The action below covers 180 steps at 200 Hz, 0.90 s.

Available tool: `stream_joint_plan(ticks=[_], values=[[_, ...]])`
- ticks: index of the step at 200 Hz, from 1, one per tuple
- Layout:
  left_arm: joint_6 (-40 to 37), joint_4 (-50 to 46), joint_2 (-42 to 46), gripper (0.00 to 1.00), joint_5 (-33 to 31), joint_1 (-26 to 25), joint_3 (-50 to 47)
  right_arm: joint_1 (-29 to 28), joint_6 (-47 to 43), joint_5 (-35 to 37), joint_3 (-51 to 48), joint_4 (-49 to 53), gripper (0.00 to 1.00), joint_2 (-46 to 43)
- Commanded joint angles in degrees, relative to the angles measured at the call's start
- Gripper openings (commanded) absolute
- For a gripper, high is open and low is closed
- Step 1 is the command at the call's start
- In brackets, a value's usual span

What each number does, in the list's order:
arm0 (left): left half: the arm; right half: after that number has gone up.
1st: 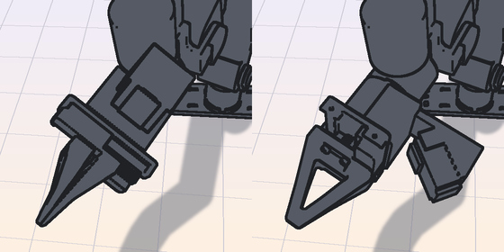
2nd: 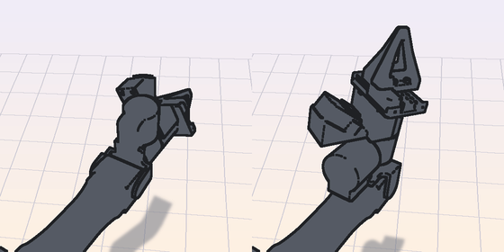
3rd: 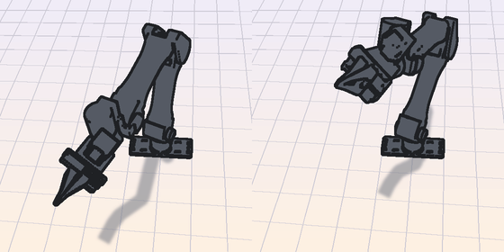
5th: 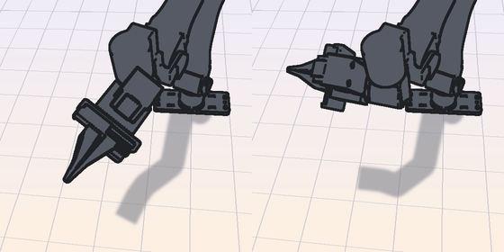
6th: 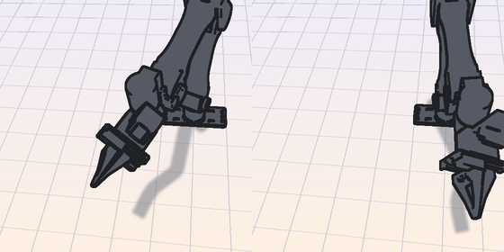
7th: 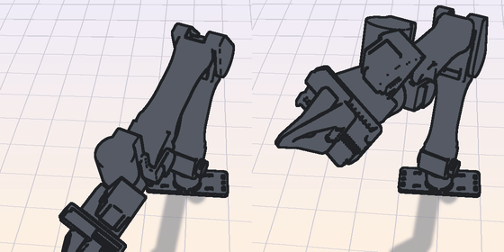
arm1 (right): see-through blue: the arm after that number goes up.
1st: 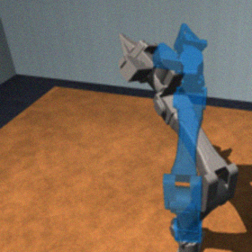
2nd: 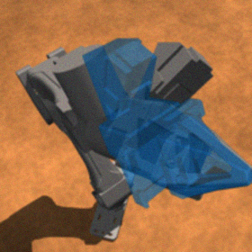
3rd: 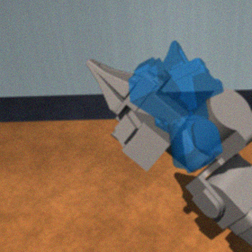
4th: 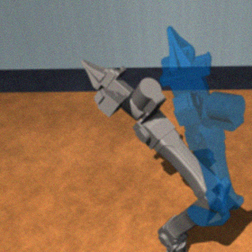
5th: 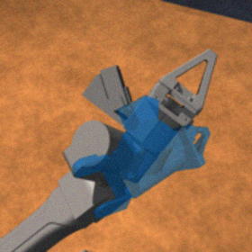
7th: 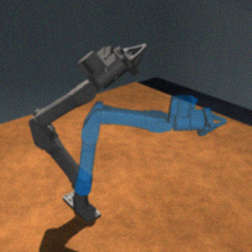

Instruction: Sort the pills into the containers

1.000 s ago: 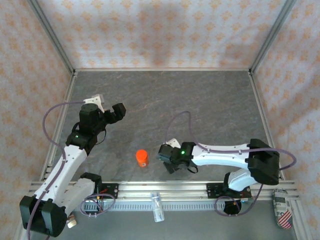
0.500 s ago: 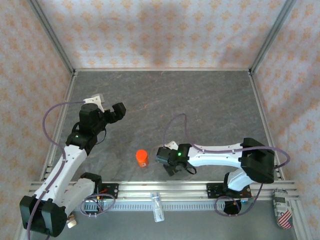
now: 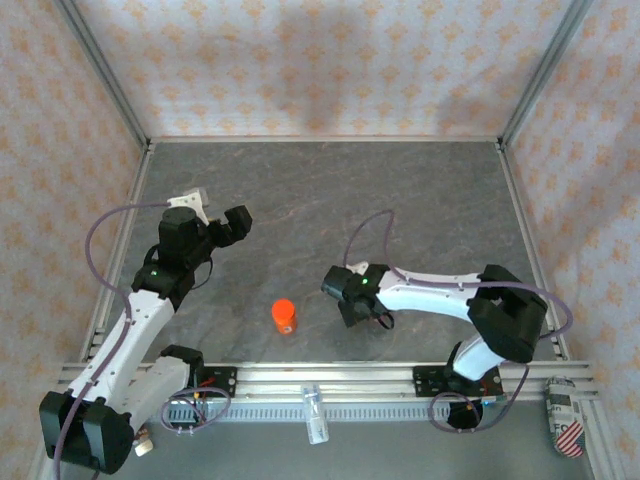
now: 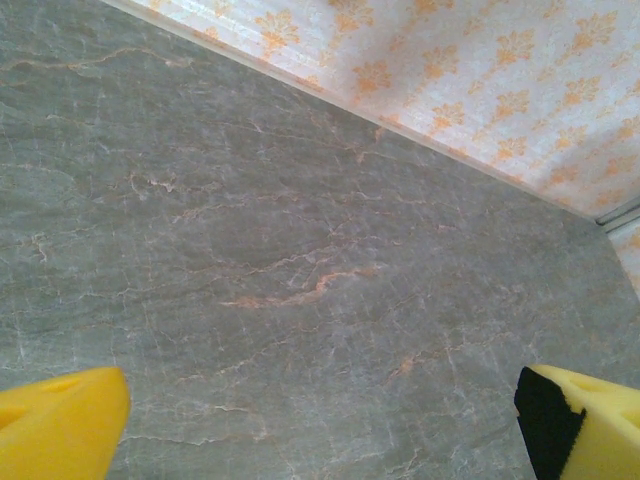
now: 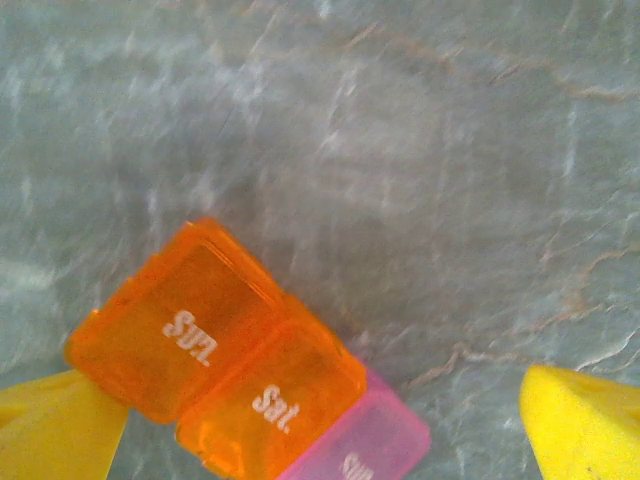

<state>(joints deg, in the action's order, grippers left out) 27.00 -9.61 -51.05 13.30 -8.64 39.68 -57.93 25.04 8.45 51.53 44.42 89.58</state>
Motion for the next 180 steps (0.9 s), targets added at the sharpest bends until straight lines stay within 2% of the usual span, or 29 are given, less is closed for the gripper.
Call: stream_joint_plan(ticks=[1, 20, 38, 78, 121, 180], values=[[-0.12, -0.06, 1.21, 1.00, 0.60, -0.27, -0.93, 4.32, -1.16, 4.50, 3.33, -1.36, 0.99, 2.88], [-0.19, -0.24, 1.37, 1.00, 0.68, -0.28, -0.75, 8.46, -2.44, 4.76, 4.57, -2.60, 0.99, 3.87], [-0.15, -0.51, 1.34, 1.00, 0.92, -0.24, -0.57, 10.84, -3.83, 1.87, 5.32, -3.94, 0.99, 2.16], [0.49, -0.29, 1.64, 1.00, 1.64, -0.21, -0.65, 10.94, -1.24, -6.84, 3.65, -3.91, 0.98, -8.24], [0.55, -0.11, 2.09, 1.00, 2.40, -0.21, -0.92, 10.91, 3.37, -10.24, -5.40, -3.82, 0.94, -18.69], [0.67, -0.85, 1.57, 1.00, 2.84, -0.24, 0.39, 10.13, 0.76, -13.38, -8.64, -4.65, 0.80, -15.79]])
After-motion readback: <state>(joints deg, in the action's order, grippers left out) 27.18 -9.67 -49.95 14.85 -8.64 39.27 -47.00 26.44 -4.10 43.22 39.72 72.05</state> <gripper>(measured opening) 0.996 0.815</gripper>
